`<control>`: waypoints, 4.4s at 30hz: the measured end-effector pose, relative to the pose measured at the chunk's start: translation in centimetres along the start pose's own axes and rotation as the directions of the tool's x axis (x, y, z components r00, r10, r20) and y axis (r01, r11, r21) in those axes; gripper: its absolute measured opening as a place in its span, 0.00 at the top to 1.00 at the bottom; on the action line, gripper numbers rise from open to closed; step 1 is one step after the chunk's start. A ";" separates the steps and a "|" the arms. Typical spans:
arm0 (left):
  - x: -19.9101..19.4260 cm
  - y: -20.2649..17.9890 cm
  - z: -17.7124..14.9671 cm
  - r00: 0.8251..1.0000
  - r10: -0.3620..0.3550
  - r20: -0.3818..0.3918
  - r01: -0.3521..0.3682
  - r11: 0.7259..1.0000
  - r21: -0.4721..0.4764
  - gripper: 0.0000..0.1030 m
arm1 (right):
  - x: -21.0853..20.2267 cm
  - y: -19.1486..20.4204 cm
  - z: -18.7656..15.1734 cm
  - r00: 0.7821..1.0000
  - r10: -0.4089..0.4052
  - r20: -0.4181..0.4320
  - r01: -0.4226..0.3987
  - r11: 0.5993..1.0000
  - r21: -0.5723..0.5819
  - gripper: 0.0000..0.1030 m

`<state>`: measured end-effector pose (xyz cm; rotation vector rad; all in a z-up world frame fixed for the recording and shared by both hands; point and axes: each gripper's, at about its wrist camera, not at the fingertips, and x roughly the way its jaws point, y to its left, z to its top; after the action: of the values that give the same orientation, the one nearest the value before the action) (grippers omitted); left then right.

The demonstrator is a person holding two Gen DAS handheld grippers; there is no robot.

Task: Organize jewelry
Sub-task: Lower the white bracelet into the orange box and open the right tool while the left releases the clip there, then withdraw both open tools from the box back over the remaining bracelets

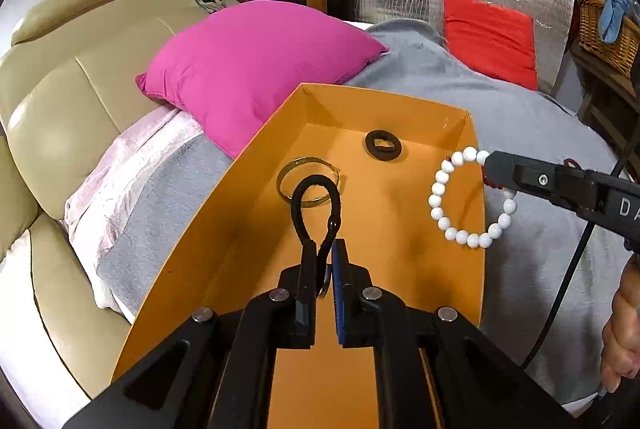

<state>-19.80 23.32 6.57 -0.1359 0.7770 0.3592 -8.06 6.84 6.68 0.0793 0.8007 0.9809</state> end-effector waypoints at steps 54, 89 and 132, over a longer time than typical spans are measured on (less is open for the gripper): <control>-3.1 -4.3 1.7 0.972 0.170 0.163 -0.195 0.968 0.155 0.66 | 0.0 -3.9 1.2 0.998 -0.066 0.019 0.064 0.993 0.104 0.79; -9.1 -13.7 2.6 0.963 0.055 0.263 -0.132 0.950 0.285 0.54 | -8.3 -10.6 1.3 0.984 -0.160 0.084 0.141 0.971 0.191 0.79; -1.9 -21.7 1.4 0.986 -0.161 -0.034 0.164 0.957 0.241 0.53 | -17.6 -24.7 -1.9 0.942 -0.329 0.072 0.276 0.878 0.392 0.67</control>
<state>-12.18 2.93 8.65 0.0283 0.8117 0.1048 3.03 -21.49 5.42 0.3410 0.8367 0.5078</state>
